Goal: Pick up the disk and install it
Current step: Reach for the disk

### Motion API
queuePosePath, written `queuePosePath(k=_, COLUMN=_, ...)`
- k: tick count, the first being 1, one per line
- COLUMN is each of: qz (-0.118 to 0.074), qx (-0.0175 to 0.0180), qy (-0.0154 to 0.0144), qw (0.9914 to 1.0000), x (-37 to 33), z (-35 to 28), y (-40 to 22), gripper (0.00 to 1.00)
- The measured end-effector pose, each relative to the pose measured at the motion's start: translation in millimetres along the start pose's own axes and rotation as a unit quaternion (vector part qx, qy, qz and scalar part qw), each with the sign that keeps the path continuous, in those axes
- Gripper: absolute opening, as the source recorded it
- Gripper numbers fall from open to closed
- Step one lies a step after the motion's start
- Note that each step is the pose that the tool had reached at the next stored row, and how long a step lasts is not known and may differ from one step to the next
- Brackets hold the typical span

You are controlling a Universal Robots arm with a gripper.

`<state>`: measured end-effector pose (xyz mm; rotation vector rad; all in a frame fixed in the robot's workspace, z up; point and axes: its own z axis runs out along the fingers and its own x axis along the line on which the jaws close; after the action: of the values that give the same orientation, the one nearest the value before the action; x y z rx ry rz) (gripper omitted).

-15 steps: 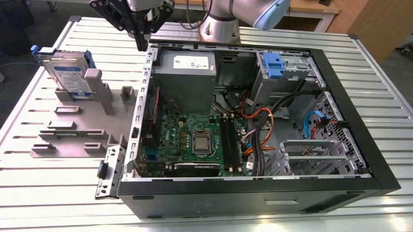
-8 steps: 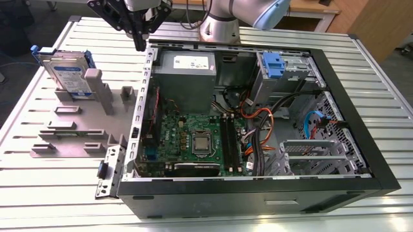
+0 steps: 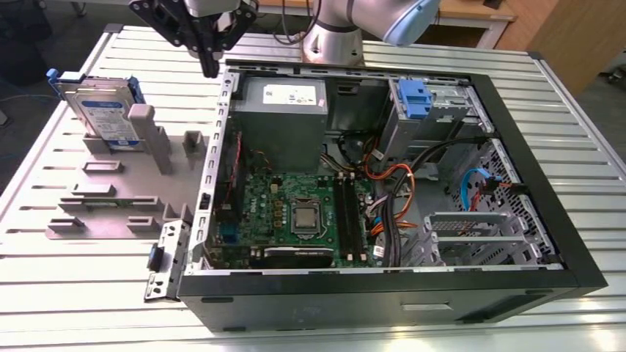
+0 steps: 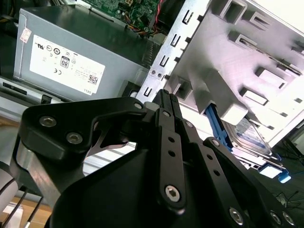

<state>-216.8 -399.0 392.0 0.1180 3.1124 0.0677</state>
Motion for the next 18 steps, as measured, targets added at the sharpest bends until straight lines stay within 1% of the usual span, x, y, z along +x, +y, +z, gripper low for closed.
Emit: queuePosePath(k=18, qz=0.000, qx=0.0000, qy=0.0000, qw=1.00000, x=8.6, z=0.0, y=-0.6, gripper=0.15)
